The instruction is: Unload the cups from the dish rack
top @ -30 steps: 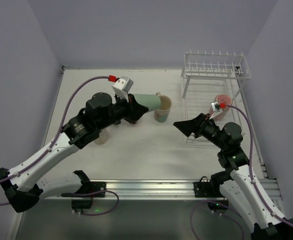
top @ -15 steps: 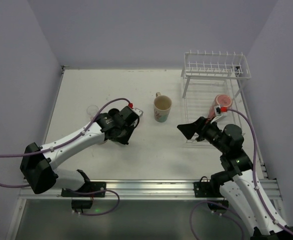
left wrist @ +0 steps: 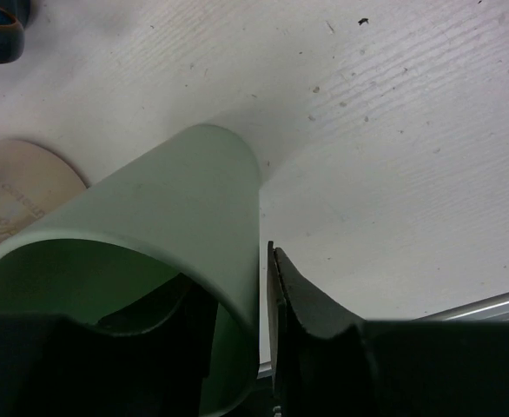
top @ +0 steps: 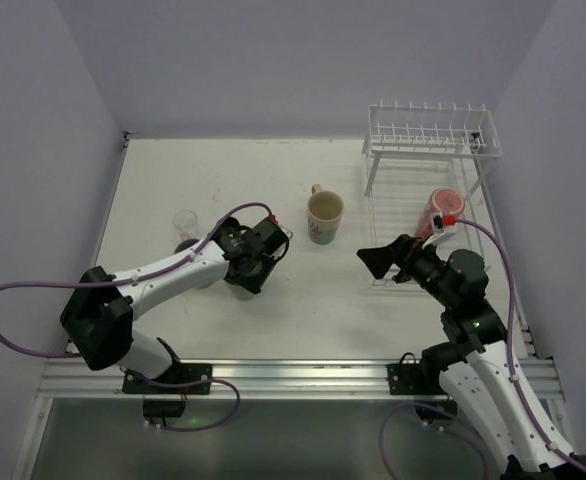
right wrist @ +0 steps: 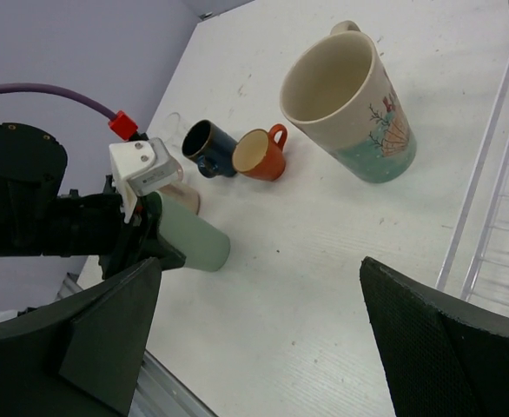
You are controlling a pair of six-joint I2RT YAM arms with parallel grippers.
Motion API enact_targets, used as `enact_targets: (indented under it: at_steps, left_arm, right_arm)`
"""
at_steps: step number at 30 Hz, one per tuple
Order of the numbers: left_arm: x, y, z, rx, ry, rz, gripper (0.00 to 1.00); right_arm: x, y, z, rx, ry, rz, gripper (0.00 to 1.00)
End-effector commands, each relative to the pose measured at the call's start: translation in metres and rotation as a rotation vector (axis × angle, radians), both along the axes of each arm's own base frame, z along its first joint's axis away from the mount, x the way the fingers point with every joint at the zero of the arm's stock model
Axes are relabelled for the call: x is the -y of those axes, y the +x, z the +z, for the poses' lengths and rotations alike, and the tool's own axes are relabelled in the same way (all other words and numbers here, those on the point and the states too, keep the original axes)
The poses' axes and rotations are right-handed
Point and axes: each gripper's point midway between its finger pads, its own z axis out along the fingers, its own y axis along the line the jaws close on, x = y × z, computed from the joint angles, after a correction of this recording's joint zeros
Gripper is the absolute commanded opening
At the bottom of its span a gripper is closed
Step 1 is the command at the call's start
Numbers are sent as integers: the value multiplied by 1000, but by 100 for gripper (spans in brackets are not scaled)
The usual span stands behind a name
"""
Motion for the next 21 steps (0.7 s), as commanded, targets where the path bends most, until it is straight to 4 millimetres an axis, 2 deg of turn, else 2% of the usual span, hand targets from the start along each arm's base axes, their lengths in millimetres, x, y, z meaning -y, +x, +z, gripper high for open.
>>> enact_targets:
  at_steps: [1,5,6,7,9,11,12,14,15,17,18,19,21]
  left_arm:
    - [0,7,1,31,20,-31,34]
    - [-1,12,7,59,27,-22,53]
    - [0,14,13,75,17,-18,63]
    - [0,16,16,87,13,-8,69]
    - [0,22,31,139,-10,12,80]
    - [4,28,43,180,-45,32,88]
    - [7,31,56,216,-86,39,95]
    - [12,38,74,279,-143,62,100]
    - [13,41,91,325,-188,72,100]
    - [18,49,111,401,-259,88,100]
    - [18,49,122,435,-300,93,100]
    - [23,52,133,473,-352,95,100]
    - [26,48,148,506,-434,80,100]
  right_arm:
    - [6,7,12,47,-28,-35,99]
    - [13,13,17,59,-44,-82,99]
    - [18,16,16,51,-60,-115,99]
    - [21,18,15,47,-78,-134,99]
    - [30,24,11,18,-110,-181,99]
    - [36,28,10,13,-139,-216,99]
    - [39,30,13,15,-146,-235,99]
    - [50,37,14,13,-182,-299,99]
    - [56,40,18,15,-197,-328,99]
    - [68,46,20,20,-241,-388,99]
    - [73,48,25,24,-250,-418,99]
    - [83,53,23,16,-284,-474,99]
    - [97,60,22,10,-323,-546,99]
